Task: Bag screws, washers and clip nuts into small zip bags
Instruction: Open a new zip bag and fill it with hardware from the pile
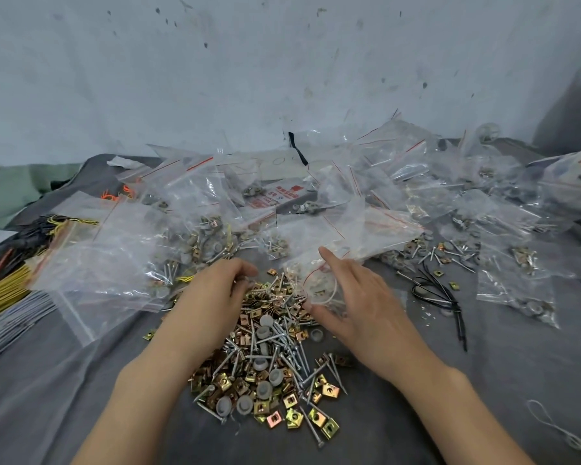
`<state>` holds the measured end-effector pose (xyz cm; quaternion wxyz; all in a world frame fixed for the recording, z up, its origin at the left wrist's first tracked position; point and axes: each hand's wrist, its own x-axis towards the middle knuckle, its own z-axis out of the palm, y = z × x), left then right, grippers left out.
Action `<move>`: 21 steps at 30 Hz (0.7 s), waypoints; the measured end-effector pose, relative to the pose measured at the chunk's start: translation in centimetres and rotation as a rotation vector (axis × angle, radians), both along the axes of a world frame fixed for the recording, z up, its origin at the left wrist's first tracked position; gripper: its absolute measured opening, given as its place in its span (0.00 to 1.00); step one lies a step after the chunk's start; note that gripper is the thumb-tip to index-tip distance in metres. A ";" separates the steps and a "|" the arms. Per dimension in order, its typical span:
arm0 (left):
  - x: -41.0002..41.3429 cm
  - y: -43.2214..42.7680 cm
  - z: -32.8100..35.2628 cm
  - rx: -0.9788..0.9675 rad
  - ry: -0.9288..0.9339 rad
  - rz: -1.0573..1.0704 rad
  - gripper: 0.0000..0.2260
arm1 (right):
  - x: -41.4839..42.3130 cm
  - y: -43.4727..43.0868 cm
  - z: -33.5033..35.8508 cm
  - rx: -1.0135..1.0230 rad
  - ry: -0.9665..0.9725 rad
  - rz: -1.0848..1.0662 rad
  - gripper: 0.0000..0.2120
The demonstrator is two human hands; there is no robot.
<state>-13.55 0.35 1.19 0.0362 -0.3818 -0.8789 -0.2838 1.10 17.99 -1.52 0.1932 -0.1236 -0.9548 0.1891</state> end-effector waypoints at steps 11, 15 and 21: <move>0.3 -0.4 -0.1 -0.144 0.034 -0.052 0.08 | 0.1 0.2 -0.1 -0.006 -0.009 -0.001 0.40; 0.8 -0.8 0.7 -0.231 -0.030 -0.155 0.09 | 0.0 0.2 -0.2 -0.006 0.000 -0.002 0.39; 1.3 -1.0 0.2 -0.345 -0.048 -0.176 0.06 | 0.2 0.3 -0.2 0.003 -0.002 -0.006 0.39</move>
